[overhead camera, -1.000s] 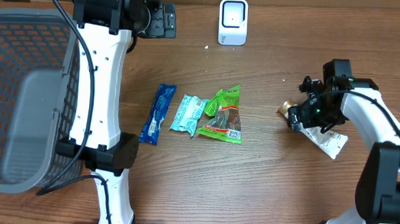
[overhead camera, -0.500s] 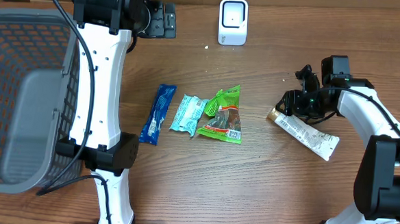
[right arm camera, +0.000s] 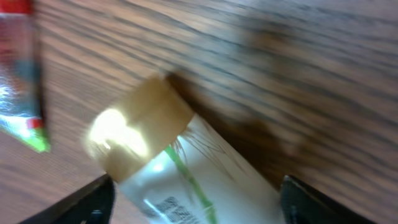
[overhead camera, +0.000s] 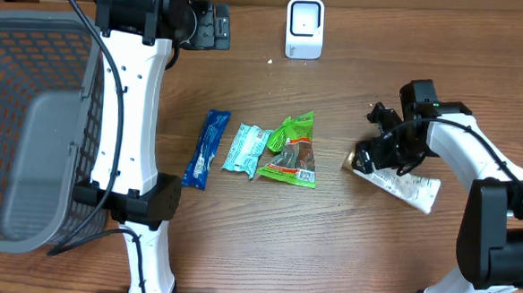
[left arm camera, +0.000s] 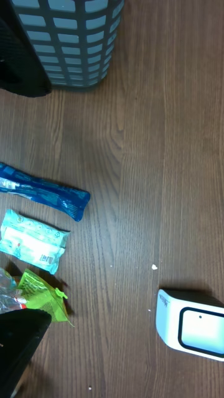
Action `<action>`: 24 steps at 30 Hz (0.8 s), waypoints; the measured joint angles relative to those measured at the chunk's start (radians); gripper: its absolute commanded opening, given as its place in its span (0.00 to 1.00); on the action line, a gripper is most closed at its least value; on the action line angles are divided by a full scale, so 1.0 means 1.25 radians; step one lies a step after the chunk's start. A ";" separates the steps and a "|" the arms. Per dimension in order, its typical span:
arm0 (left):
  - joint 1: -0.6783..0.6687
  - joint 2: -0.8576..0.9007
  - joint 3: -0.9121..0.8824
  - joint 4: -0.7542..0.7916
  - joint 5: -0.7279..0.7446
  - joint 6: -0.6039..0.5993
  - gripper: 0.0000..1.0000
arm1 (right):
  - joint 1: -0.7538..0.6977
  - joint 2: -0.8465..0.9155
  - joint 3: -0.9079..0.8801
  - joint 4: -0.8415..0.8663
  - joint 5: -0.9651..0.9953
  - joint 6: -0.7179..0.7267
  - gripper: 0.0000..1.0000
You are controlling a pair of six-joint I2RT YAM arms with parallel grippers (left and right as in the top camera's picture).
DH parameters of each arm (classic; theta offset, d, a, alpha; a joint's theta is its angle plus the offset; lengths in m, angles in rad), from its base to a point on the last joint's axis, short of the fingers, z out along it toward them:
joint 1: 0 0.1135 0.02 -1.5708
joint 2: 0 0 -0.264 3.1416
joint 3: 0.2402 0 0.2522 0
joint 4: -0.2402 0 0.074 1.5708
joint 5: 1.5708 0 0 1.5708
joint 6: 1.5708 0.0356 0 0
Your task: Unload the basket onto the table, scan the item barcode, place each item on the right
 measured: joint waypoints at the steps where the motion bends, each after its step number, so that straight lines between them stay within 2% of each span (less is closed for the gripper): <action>1: 0.000 0.000 0.000 0.000 0.000 0.000 1.00 | 0.000 0.000 -0.007 0.003 0.007 -0.002 0.83; 4: 0.000 0.000 0.000 0.000 0.000 0.000 1.00 | 0.000 0.000 -0.048 0.013 0.031 -0.006 0.83; 6: 0.000 0.000 0.000 0.000 0.000 0.000 1.00 | 0.000 -0.006 -0.060 0.022 0.035 -0.002 0.80; 8: 0.000 0.000 0.000 0.000 0.000 0.000 1.00 | 0.000 -0.011 -0.066 0.033 0.039 0.015 0.72; 12: 0.000 0.000 0.000 0.000 0.000 0.000 1.00 | -0.001 -0.013 -0.074 0.062 0.052 0.083 0.49; 16: 0.000 0.000 0.000 0.000 0.000 0.000 1.00 | -0.001 -0.013 -0.080 0.119 0.047 0.216 0.43; 20: 0.000 0.000 0.000 0.000 0.000 0.000 1.00 | -0.001 -0.011 -0.089 0.229 0.008 0.341 0.47; 24: 0.000 0.000 0.000 0.000 0.000 0.000 1.00 | -0.001 0.000 -0.092 0.324 -0.039 0.416 0.66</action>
